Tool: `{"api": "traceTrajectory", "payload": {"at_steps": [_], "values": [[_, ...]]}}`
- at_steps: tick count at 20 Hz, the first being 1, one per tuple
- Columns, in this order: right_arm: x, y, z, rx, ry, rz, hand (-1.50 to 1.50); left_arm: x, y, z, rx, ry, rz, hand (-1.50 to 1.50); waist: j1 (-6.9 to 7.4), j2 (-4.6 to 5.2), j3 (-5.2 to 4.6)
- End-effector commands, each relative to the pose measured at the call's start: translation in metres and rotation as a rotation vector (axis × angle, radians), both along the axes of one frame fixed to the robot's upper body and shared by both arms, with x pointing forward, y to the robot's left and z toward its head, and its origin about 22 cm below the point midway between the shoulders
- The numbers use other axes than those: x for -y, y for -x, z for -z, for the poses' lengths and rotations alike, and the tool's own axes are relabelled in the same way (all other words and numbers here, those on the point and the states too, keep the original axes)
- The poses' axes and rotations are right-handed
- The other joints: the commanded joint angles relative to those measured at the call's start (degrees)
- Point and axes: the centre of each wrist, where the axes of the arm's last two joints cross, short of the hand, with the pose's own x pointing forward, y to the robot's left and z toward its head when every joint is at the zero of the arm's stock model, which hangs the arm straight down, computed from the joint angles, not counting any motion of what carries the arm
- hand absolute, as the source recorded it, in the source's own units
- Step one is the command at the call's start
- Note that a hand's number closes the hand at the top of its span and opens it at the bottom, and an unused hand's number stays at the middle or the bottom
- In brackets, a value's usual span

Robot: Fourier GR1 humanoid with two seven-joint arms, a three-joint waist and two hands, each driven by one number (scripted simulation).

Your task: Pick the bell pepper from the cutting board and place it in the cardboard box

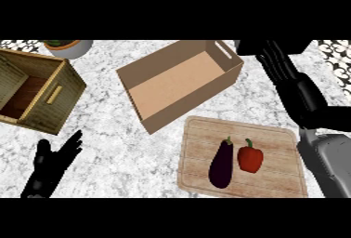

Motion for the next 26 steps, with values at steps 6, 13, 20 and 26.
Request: {"api": "traceTrajectory", "payload": {"at_steps": [6, 13, 20, 26], "values": [[0.04, 0.06, 0.09, -0.298, -0.041, 0.268, -1.5, -0.065, -0.041, -0.073, 0.425, -0.426, -0.199, 0.0, -2.29, 0.29, -1.69], [0.084, 0.125, 0.15, -0.175, 0.29, 0.346, -1.5, -0.036, -0.045, -0.054, 0.405, -0.385, -0.184, 0.0, -1.91, 0.82, -1.65], [0.131, 0.129, 0.148, 0.0, 0.433, 0.238, -1.5, -0.032, -0.052, -0.044, 0.43, -0.392, -0.161, 0.0, -0.06, 0.81, -1.84], [0.142, 0.107, 0.088, -0.115, 0.844, 0.15, -1.5, -0.037, -0.061, -0.058, 0.408, -0.386, -0.151, 0.0, 0.09, 0.77, -2.01]]}}
